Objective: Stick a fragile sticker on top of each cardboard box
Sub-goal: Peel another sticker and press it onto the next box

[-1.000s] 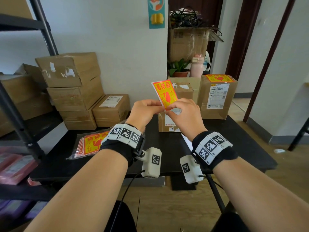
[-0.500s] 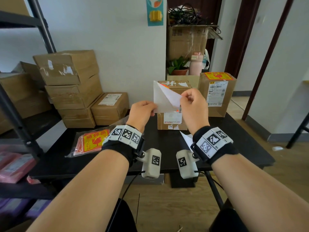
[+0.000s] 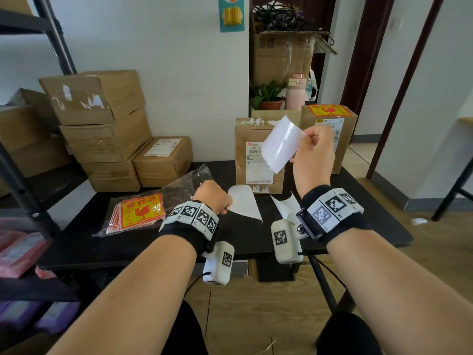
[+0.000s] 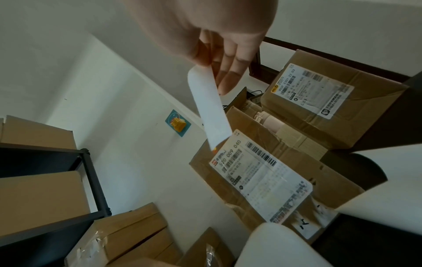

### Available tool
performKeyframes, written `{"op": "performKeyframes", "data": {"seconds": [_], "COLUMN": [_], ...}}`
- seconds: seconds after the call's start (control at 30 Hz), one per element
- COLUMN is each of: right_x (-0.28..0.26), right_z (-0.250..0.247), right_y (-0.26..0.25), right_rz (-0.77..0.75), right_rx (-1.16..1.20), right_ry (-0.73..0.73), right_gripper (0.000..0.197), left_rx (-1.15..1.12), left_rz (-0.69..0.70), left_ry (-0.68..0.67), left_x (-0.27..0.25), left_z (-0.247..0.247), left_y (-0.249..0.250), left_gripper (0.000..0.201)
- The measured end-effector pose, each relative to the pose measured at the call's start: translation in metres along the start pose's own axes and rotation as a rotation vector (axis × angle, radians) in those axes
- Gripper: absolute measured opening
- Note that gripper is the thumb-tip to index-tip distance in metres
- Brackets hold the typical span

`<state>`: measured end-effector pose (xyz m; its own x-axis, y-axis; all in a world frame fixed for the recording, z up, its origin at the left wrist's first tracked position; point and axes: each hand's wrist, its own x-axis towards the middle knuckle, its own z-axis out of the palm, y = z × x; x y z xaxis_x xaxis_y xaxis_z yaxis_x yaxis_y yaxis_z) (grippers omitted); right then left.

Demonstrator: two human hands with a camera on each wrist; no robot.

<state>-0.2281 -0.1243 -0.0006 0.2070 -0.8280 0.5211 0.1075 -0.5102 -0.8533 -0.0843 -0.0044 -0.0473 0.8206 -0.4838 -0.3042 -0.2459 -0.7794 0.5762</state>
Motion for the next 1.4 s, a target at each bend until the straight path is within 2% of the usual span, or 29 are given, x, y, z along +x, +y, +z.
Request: {"op": "performKeyframes", "data": {"seconds": [0.17, 0.2, 0.27, 0.37, 0.43, 0.5, 0.63, 0.77, 0.87, 0.97, 1.1, 1.17, 1.23, 1.33, 1.4], "right_x": [-0.001, -0.001, 0.0, -0.001, -0.001, -0.001, -0.005, -0.014, -0.019, -0.02, -0.02, -0.021, -0.024, -0.026, -0.023], "right_z": [0.001, 0.001, 0.001, 0.002, 0.004, 0.006, 0.008, 0.01, 0.013, 0.016, 0.017, 0.016, 0.016, 0.015, 0.014], "right_y": [0.004, 0.004, 0.005, 0.004, 0.003, 0.001, -0.002, -0.004, -0.008, -0.011, -0.015, -0.016, -0.018, -0.021, -0.021], "right_rz": [0.024, 0.024, 0.017, 0.005, -0.005, -0.032, -0.138, -0.238, -0.32, -0.357, -0.38, -0.395, -0.358, -0.225, -0.175], "right_rx": [-0.033, -0.042, -0.058, -0.062, -0.06, -0.072, -0.096, -0.111, -0.095, -0.073, -0.06, -0.067, -0.064, 0.006, 0.029], "right_ry": [-0.012, -0.018, -0.027, -0.042, -0.051, -0.074, -0.151, -0.227, -0.256, -0.262, -0.271, -0.274, -0.292, -0.339, -0.313], "right_gripper": [0.011, 0.011, 0.012, 0.015, 0.019, 0.017, 0.013, 0.014, 0.013, 0.014, 0.014, 0.013, 0.013, 0.019, 0.021], "left_rx": [0.064, 0.076, 0.092, -0.134, -0.327, -0.498, -0.681, -0.739, -0.721, -0.715, -0.783, -0.765, -0.716, -0.664, -0.678], "left_rz": [-0.029, 0.002, 0.137, 0.389, 0.49, 0.543, 0.527, 0.46, 0.416, 0.402, 0.398, 0.427, 0.484, 0.545, 0.56], "left_ry": [-0.159, -0.128, 0.05, 0.346, 0.411, 0.369, 0.312, 0.35, 0.37, 0.378, 0.31, 0.338, 0.391, 0.441, 0.462], "left_x": [0.0, -0.001, -0.002, -0.017, -0.03, -0.042, -0.053, -0.053, -0.056, -0.059, -0.065, -0.063, -0.06, -0.058, -0.057], "left_z": [0.002, 0.001, -0.001, -0.01, -0.018, -0.026, -0.037, -0.041, -0.042, -0.044, -0.048, -0.05, -0.052, -0.056, -0.059], "left_y": [0.007, 0.008, 0.009, 0.012, 0.022, 0.035, 0.05, 0.054, 0.054, 0.054, 0.054, 0.053, 0.05, 0.049, 0.05], "left_gripper": [0.01, 0.013, 0.017, 0.014, 0.008, 0.004, 0.008, 0.042, 0.051, 0.046, 0.03, 0.021, 0.015, 0.018, 0.018]}}
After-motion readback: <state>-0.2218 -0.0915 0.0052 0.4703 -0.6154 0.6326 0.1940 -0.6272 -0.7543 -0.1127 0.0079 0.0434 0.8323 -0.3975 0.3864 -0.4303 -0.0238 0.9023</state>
